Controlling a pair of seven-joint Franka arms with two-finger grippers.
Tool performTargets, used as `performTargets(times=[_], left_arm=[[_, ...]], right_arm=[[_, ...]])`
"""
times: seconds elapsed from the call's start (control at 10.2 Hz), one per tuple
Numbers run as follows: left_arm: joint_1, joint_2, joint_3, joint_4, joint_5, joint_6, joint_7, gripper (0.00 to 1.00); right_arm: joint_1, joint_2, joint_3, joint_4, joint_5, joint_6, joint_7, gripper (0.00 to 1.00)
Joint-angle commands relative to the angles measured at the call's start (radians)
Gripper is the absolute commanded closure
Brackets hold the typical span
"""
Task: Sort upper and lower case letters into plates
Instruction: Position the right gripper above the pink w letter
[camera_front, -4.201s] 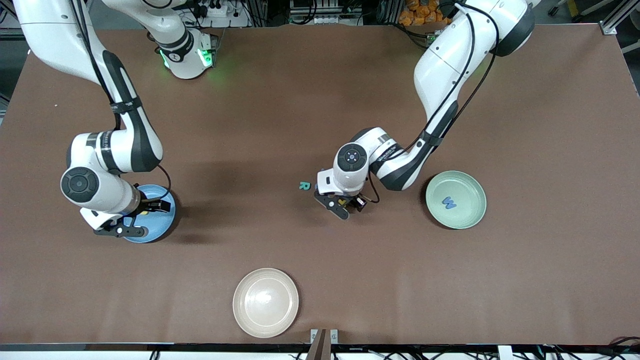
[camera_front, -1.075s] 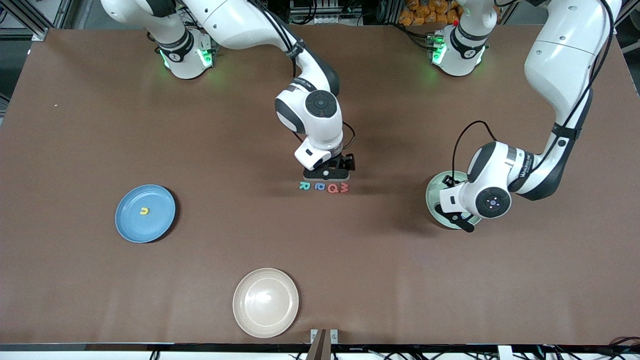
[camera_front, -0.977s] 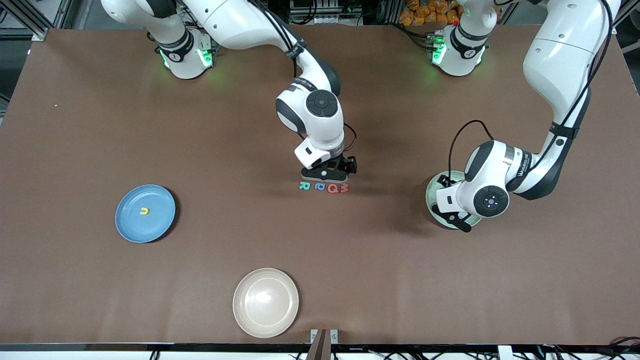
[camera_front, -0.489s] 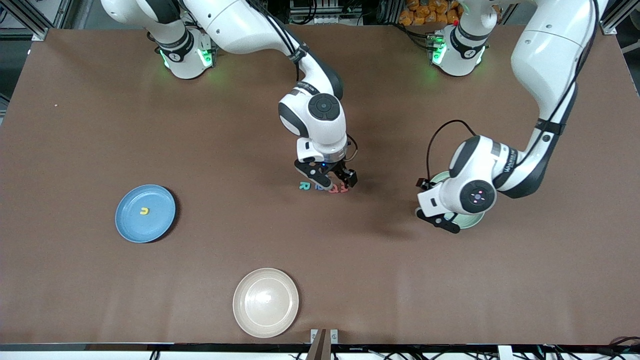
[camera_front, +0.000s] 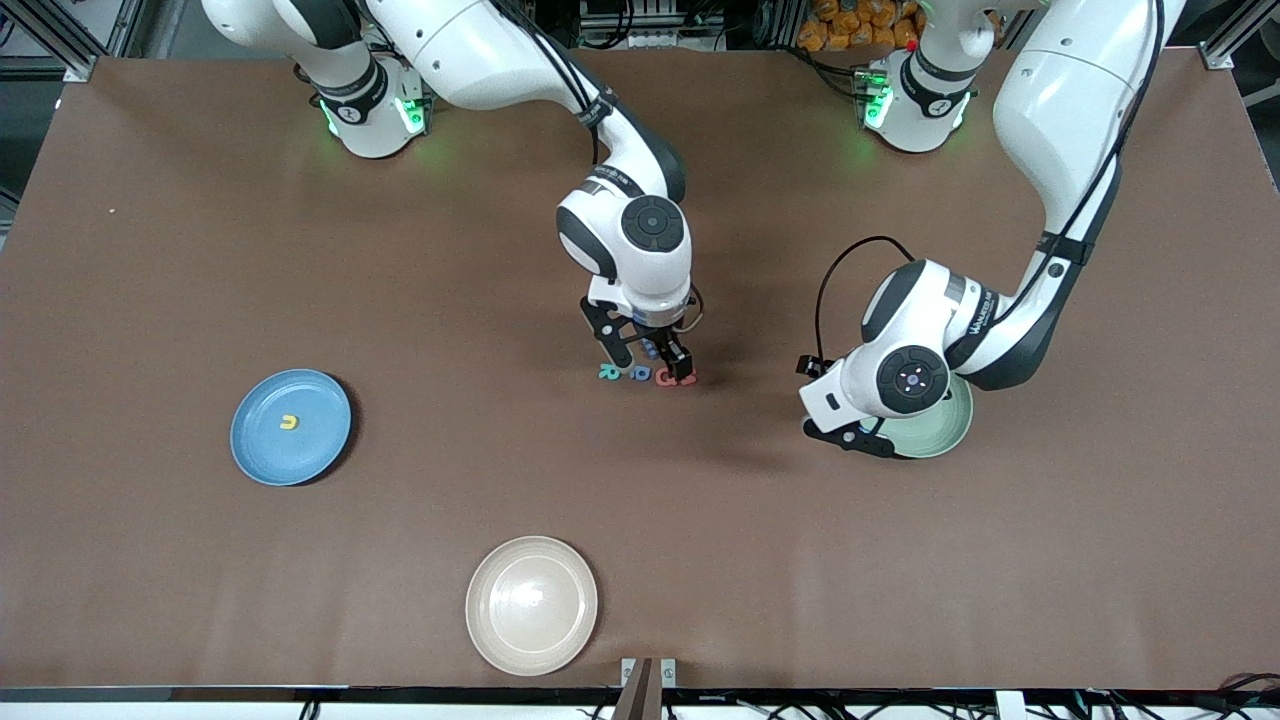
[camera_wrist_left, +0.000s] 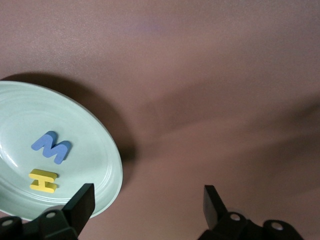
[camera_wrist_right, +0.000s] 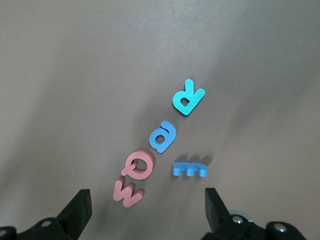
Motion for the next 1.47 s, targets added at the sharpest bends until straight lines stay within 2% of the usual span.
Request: performTargets(times=[0.0,0.29,0.59,0.88,1.07,1.37], left_arm=[[-0.006,0.008,0.007,0.017,-0.025,-0.003,-0.012,0.04],[-0.006,0.006,0.007,0.023,-0.022,-0.003,-0.02,0.0],[-0.008,0.006,0.005,0.025,-0.019,-0.003,-0.018,0.0],[-0.012,0.005,0.005,0.026,-0.014,-0.003,-0.018,0.0],[-0.012,0.005,0.007,0.026,-0.012,-0.003,-0.015,0.0],[-0.012,0.005,0.007,0.026,-0.012,-0.003,-0.015,0.0]], right_arm=[[-0.022,0.017,0.007,0.037,0.048,-0.003,0.07,0.0],[-0.004,0.077,0.009,0.054,0.071,0.158,0.087,0.0],[-0.004,0.112,0.009,0.078,0.08,0.169,0.085,0.0],[-0.022,0.118,0.009,0.089,0.163,0.169,0.14,0.0],[-0.022,0.165,0.009,0.138,0.201,0.169,0.145,0.0],[-0.024,0.193,0.009,0.158,0.211,0.171,0.196,0.0]])
